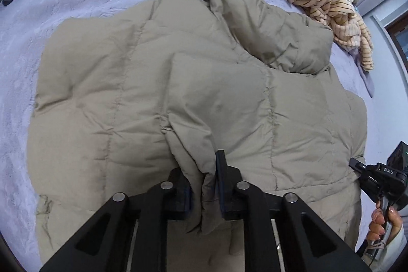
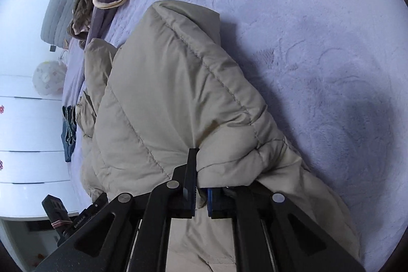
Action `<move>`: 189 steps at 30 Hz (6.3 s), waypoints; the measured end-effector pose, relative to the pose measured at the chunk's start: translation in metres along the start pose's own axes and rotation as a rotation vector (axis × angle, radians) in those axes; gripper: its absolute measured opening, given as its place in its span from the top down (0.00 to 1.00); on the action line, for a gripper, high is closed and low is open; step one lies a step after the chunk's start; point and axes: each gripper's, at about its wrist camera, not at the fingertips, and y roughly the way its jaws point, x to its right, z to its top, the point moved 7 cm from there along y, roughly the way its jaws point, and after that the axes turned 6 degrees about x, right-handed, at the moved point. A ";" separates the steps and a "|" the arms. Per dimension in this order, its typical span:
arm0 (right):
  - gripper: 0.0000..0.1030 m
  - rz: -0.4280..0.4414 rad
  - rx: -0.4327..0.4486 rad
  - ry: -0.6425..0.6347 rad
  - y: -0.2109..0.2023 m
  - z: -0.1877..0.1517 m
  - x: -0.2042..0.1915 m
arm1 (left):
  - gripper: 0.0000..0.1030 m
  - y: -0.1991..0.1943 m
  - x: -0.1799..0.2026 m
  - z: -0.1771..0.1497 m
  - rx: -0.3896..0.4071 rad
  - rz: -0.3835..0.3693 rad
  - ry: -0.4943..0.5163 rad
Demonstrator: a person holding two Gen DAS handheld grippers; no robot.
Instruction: Fold large clothes
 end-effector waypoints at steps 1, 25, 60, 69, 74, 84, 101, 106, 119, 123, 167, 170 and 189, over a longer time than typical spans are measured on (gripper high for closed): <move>0.88 0.001 -0.016 -0.003 -0.002 0.000 -0.001 | 0.62 -0.006 -0.005 0.003 0.019 0.043 0.002; 1.00 -0.068 0.044 -0.294 0.023 0.082 -0.012 | 0.68 0.029 0.001 0.028 0.103 0.200 0.173; 0.95 -0.250 -0.018 -0.324 -0.079 -0.020 0.034 | 0.68 -0.055 -0.017 -0.040 0.036 0.249 0.145; 0.63 -0.197 -0.067 -0.326 -0.099 -0.057 0.025 | 0.00 -0.107 -0.001 -0.069 0.105 0.223 0.120; 0.47 -0.170 -0.084 -0.330 -0.110 -0.073 0.023 | 0.00 -0.122 0.005 -0.093 0.068 0.234 0.111; 0.16 -0.093 -0.117 -0.321 -0.134 -0.108 0.019 | 0.00 -0.153 0.014 -0.152 -0.021 0.257 0.053; 0.15 0.023 -0.092 -0.288 -0.154 -0.128 0.023 | 0.00 -0.199 0.045 -0.183 -0.003 0.329 0.113; 0.14 0.014 -0.045 -0.252 -0.166 -0.124 0.032 | 0.00 -0.206 0.055 -0.181 -0.006 0.283 0.141; 0.12 -0.014 0.053 -0.184 -0.177 -0.151 0.036 | 0.00 -0.203 0.029 -0.200 -0.041 0.212 0.162; 0.12 -0.018 0.081 -0.143 -0.175 -0.170 0.040 | 0.00 -0.195 0.007 -0.220 -0.087 0.181 0.142; 0.46 0.198 -0.055 0.387 -0.136 -0.255 0.082 | 0.84 -0.159 -0.122 -0.271 -0.119 -0.137 -0.376; 0.89 0.196 -0.075 0.428 -0.135 -0.258 0.091 | 0.88 -0.178 -0.123 -0.257 -0.059 -0.132 -0.318; 0.93 0.225 0.018 -0.193 -0.171 -0.086 -0.076 | 0.88 -0.262 -0.057 -0.052 0.334 -0.028 -0.150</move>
